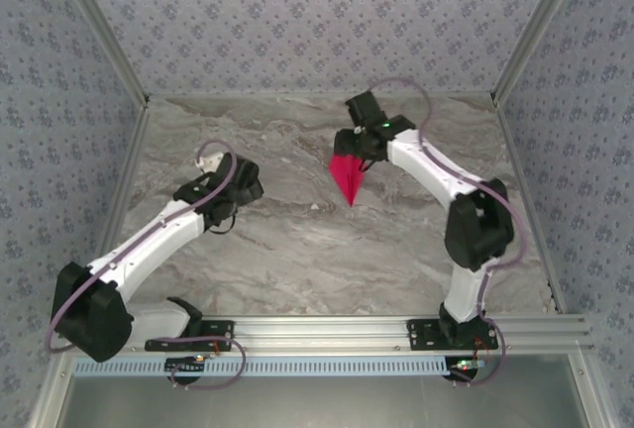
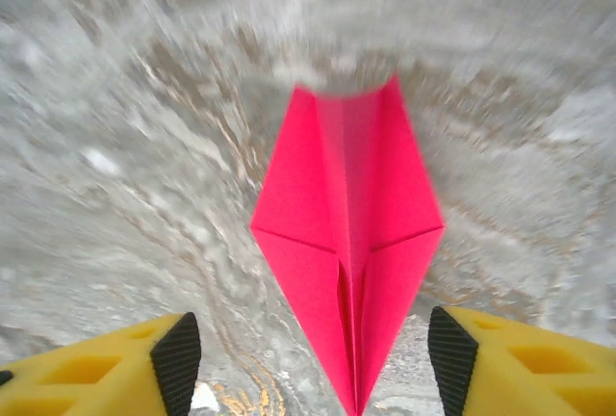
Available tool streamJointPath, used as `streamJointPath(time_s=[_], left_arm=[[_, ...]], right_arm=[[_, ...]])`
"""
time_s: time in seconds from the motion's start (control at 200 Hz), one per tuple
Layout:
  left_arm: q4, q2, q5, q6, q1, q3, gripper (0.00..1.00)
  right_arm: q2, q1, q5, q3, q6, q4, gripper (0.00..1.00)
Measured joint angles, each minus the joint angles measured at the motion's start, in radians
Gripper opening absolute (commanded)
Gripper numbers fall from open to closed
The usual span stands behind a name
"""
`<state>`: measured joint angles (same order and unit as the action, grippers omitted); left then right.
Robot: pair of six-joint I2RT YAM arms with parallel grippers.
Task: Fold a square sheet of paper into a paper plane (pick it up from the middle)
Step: Move the paper plane to the center of the table, then reset both arms
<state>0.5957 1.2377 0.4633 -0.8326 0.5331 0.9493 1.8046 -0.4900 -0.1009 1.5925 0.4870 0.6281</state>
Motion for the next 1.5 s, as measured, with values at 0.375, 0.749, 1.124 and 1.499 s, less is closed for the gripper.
streamJointPath(time_s=[0.375,0.749,1.124,1.499], left_arm=[[-0.174,-0.155,0.214,0.245,-0.221,-0.148,0.99],[-0.663,-0.154,0.194,0.554,-0.365,-0.515,0.99],[-1.135,0.026,-0.138,0.763,-0.426,-0.627,0.99],[-1.397,0.185,-0.319,0.830,-0.492,-0.629,0.99]], right_arm=[[-0.438,0.236,-0.263,-0.488,-0.164,-0.292,1.00],[-0.546,0.411,-0.356,-1.072,-0.298,-0.798,1.00],[-0.433,0.444,-0.230,-1.228,-0.447,-1.256,1.00],[-0.297,0.473,0.031,-1.263,-0.540,-1.475,1.00]])
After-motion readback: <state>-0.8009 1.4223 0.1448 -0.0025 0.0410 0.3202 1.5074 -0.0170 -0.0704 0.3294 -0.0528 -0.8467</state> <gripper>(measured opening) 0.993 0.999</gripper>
